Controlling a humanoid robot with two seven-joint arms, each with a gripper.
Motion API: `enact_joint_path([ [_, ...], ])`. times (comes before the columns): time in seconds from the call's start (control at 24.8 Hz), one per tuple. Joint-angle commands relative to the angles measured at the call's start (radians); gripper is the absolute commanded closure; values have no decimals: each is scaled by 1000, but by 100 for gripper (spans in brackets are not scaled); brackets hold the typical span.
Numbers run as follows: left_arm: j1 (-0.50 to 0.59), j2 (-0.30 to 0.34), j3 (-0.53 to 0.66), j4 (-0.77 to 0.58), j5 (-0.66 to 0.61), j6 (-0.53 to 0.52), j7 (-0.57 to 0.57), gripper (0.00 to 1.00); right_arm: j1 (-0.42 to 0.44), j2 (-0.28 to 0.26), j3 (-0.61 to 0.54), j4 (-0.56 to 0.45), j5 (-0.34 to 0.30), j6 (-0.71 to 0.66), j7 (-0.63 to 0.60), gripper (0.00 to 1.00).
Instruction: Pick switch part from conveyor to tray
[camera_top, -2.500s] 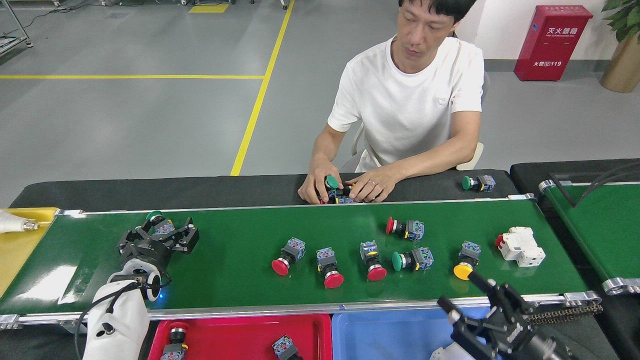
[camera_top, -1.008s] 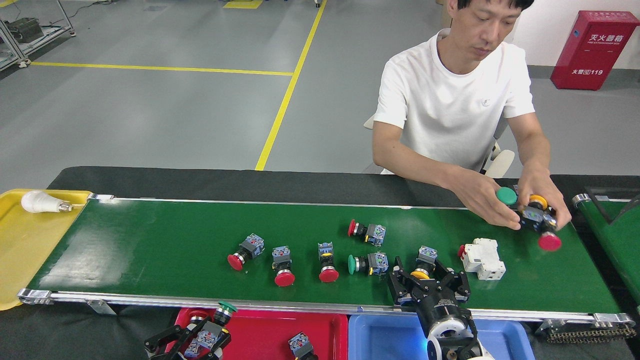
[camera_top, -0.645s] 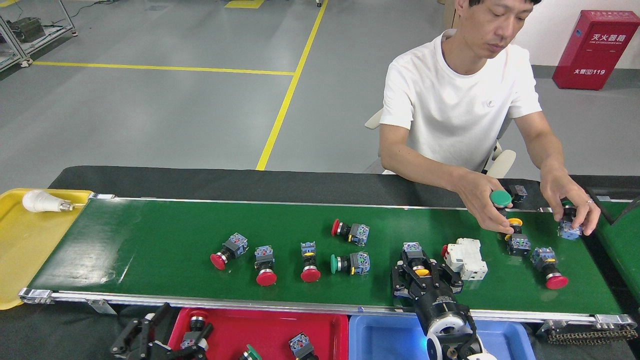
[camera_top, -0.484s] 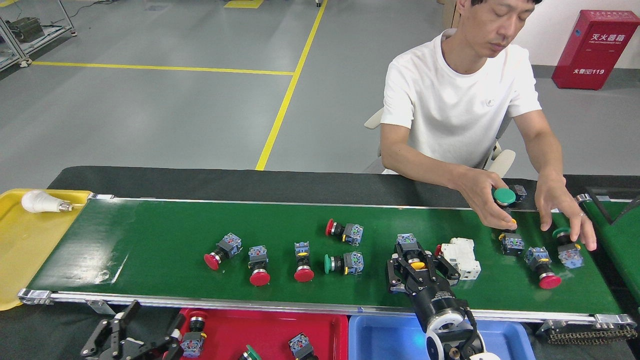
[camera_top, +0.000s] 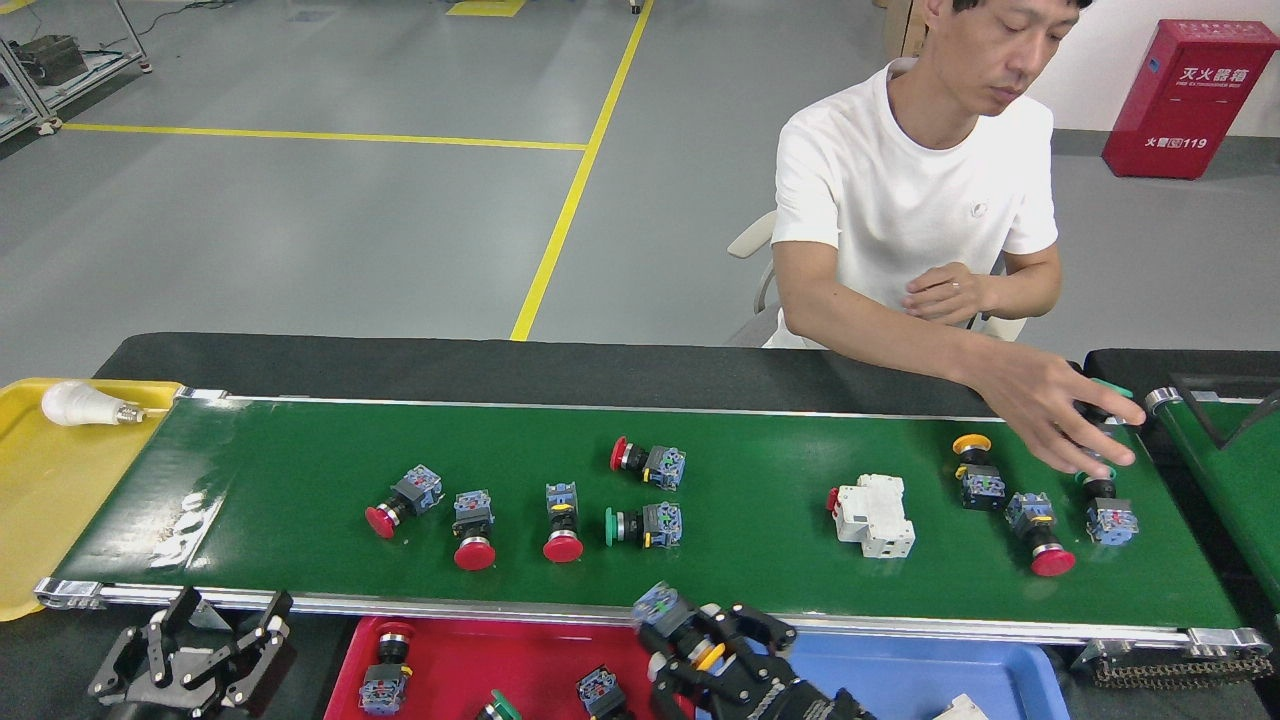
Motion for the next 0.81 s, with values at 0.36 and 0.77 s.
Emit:
enact_joint_path([
  [0.36,-204,79,-153,281,-48,152,53,0,-99,43,-44,48,-8,0,39,0],
  [0.77,-388,157,-262,562,-48,200,106,12,-92,27,-451,-38,-7,415,-19,0],
])
